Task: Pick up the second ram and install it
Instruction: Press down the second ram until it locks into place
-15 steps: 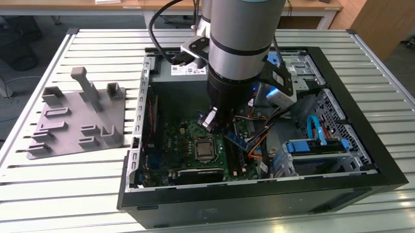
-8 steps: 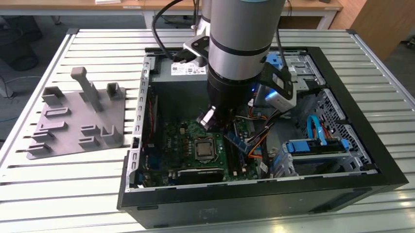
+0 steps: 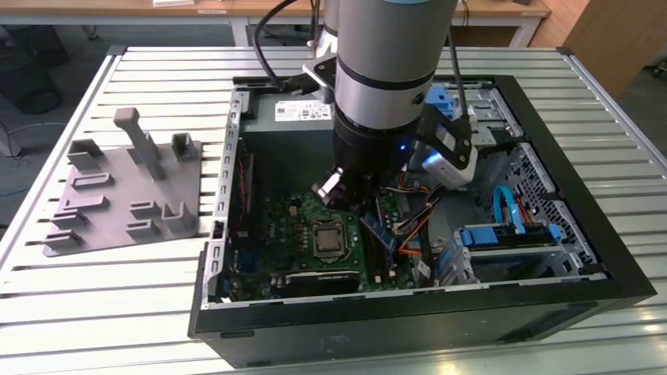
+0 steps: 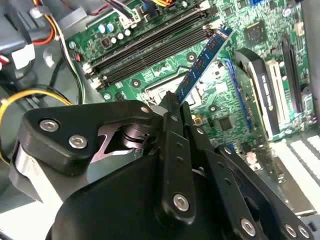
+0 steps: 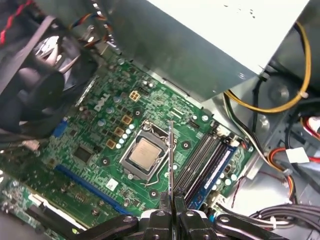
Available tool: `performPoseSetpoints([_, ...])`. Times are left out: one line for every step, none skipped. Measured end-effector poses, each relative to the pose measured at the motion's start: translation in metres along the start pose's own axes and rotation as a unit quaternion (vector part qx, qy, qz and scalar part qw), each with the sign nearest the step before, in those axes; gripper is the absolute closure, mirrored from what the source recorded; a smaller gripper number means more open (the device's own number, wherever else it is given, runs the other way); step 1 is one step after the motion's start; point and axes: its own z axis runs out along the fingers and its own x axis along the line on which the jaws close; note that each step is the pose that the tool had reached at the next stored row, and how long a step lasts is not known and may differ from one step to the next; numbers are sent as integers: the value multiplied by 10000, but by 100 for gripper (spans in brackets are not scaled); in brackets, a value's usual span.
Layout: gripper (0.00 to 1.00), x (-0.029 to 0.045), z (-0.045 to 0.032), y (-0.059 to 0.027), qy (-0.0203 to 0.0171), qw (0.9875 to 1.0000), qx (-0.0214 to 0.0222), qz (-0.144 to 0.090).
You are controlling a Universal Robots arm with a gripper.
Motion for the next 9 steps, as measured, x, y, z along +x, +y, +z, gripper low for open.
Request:
performPoseSetpoints([86, 0, 0, 0, -2, 10000, 2, 73])
performPoseSetpoints([86, 0, 1, 0, -5, 9999, 5, 152])
performPoseSetpoints([86, 0, 1, 0, -8, 9997, 7, 228])
performPoseSetpoints([86, 0, 1, 0, -11, 9995, 9, 303])
performPoseSetpoints([86, 0, 2, 0, -13, 9993, 11, 378])
performPoseSetpoints([86, 0, 2, 0, -16, 9990, 14, 453])
performPoseSetpoints([86, 0, 2, 0, -18, 9986, 16, 529])
performPoseSetpoints([86, 0, 3, 0, -21, 9981, 18, 611])
performPoseSetpoints([86, 0, 3, 0, -24, 9976, 21, 686])
